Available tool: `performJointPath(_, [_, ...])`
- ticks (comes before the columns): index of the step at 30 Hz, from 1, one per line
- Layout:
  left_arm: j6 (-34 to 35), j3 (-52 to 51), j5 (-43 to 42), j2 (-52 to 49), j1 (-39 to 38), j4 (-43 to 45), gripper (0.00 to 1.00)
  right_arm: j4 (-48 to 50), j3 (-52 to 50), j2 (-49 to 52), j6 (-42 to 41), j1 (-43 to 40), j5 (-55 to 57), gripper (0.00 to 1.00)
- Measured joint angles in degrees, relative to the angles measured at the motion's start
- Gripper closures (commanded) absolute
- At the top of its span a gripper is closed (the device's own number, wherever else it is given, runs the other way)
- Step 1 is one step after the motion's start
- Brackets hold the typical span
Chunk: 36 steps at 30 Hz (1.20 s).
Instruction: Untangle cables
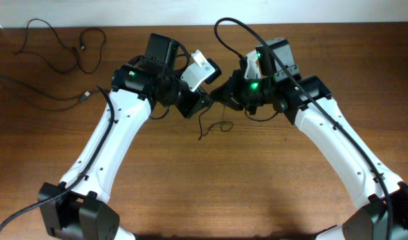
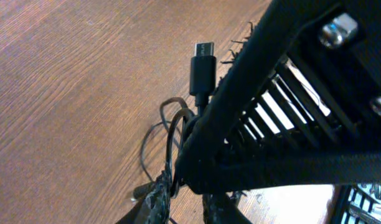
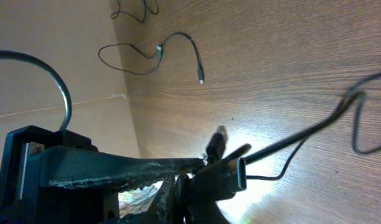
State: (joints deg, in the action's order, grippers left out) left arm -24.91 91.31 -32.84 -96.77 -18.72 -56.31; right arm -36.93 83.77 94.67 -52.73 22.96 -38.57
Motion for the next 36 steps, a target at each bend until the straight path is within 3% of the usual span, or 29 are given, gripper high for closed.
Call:
performJointPath(2, [-0.6, 0.0, 0.0, 0.0, -0.1, -0.1, 1.00, 0.2, 0.0, 0.0, 0.0, 0.0, -0.1, 0.96])
performJointPath(11, [-1.0, 0.0, 1.0, 0.0, -0.5, -0.5, 1.00, -2.0, 0.0, 0.0, 1.2, -0.3, 1.0, 0.96])
performJointPath(18, [-0.8, 0.0, 2.7, 0.0, -1.7, -0.5, 1.00, -8.0, 0.1, 0.0, 8.7, -4.1, -0.9, 0.96])
performJointPath(27, [1.0, 0.0, -0.5, 0.0, 4.4, -0.1, 1.00, -13.1, 0.0, 0.0, 10.3, -5.6, 13.4, 0.94])
performJointPath(32, [1.2, 0.0, -10.0, 0.0, 4.6, 0.0, 1.00, -12.9, 0.0, 0.0, 10.8, -5.6, 13.5, 0.74])
performJointPath(36, [1.7, 0.0, -10.8, 0.0, 4.5, 0.0, 1.00, -9.6, 0.0, 0.0, 11.0, -5.6, 9.5, 0.59])
